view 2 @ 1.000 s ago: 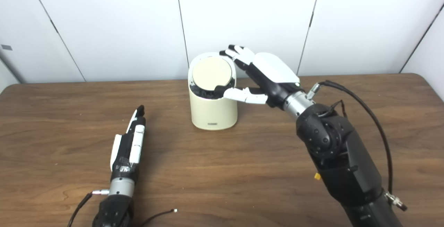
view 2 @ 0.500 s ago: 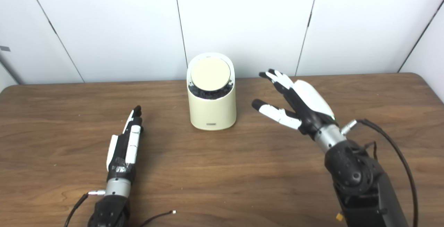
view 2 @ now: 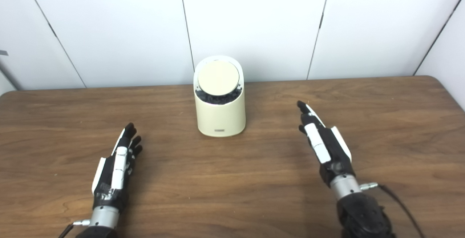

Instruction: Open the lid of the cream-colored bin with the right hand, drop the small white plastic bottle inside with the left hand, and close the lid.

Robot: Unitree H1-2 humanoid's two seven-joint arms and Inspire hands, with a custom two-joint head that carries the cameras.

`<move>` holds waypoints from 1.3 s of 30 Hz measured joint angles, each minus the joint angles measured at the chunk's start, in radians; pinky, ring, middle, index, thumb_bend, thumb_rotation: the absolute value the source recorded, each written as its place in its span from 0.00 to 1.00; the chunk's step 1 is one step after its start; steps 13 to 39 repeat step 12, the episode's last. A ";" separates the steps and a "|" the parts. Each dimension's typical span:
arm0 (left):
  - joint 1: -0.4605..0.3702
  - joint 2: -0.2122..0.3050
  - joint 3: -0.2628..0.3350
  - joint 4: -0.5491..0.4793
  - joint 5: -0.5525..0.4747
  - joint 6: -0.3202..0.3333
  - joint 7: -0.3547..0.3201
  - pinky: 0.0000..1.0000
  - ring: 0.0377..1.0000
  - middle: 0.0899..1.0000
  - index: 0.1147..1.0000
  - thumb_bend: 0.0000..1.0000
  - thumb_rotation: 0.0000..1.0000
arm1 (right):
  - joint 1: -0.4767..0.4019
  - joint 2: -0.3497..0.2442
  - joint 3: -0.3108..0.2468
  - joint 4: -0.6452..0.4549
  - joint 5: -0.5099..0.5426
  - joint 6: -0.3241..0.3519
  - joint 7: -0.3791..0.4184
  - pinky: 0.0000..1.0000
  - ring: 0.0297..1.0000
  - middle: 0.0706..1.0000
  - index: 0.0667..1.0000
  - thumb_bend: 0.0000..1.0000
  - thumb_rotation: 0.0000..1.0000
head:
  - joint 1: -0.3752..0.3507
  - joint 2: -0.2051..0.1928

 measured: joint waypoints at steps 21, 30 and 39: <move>0.053 0.029 0.045 -0.032 -0.045 -0.016 -0.027 1.00 1.00 1.00 1.00 0.60 0.97 | 0.085 -0.007 0.008 0.025 0.108 -0.102 -0.047 1.00 1.00 1.00 0.98 0.58 0.98 | -0.020 0.025; 0.053 0.029 0.045 -0.032 -0.045 -0.016 -0.027 1.00 1.00 1.00 1.00 0.60 0.97 | 0.085 -0.007 0.008 0.025 0.108 -0.102 -0.047 1.00 1.00 1.00 0.98 0.58 0.98 | -0.020 0.025; 0.053 0.029 0.045 -0.032 -0.045 -0.016 -0.027 1.00 1.00 1.00 1.00 0.60 0.97 | 0.085 -0.007 0.008 0.025 0.108 -0.102 -0.047 1.00 1.00 1.00 0.98 0.58 0.98 | -0.020 0.025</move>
